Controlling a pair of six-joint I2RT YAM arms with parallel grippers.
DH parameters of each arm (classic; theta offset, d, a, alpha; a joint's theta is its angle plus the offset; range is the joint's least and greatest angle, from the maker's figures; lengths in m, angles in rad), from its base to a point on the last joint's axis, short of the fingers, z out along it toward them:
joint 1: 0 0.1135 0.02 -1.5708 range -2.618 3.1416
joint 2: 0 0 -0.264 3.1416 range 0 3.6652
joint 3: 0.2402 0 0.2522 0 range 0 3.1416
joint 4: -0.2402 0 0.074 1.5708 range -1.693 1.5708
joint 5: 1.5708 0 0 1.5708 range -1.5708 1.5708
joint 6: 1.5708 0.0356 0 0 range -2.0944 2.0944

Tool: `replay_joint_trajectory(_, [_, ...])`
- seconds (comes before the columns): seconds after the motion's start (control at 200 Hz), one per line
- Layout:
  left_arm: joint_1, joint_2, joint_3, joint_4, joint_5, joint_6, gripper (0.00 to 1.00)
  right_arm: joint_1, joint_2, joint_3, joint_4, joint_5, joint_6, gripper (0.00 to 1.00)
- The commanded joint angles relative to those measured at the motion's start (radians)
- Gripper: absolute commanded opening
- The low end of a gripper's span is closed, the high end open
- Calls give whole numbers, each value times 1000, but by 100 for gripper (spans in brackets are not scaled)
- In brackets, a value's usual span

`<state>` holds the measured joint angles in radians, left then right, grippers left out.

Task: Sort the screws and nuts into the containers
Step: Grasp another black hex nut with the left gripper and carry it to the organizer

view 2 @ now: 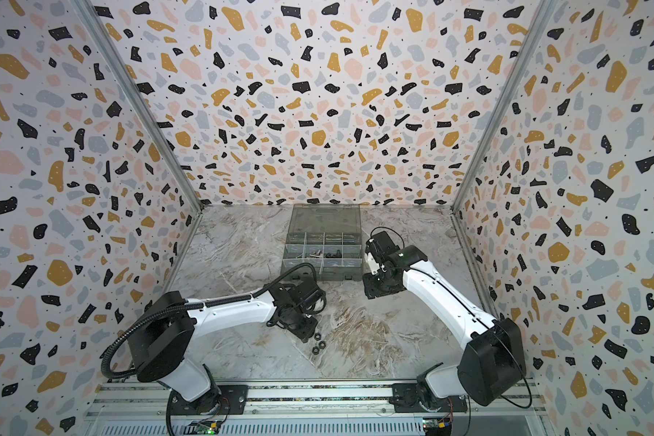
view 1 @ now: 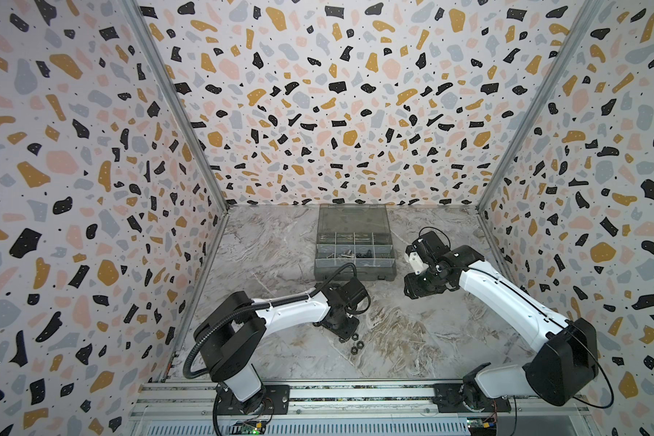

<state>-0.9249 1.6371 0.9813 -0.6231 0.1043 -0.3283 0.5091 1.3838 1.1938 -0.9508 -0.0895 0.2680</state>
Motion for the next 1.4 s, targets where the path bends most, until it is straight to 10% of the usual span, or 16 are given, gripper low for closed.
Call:
replay_joint_trajectory(0.0, [-8, 12, -16, 17, 20, -14, 44, 2, -28, -1, -38, 16, 14, 52])
replay_joint_trajectory(0.751, [-12, 22, -5, -33, -13, 2, 17, 5, -11, 14, -63, 43, 22, 52])
replay_joint_trajectory(1.397, [341, 292, 674, -250, -172, 165, 16, -3, -39, 48, -22, 82, 58, 52])
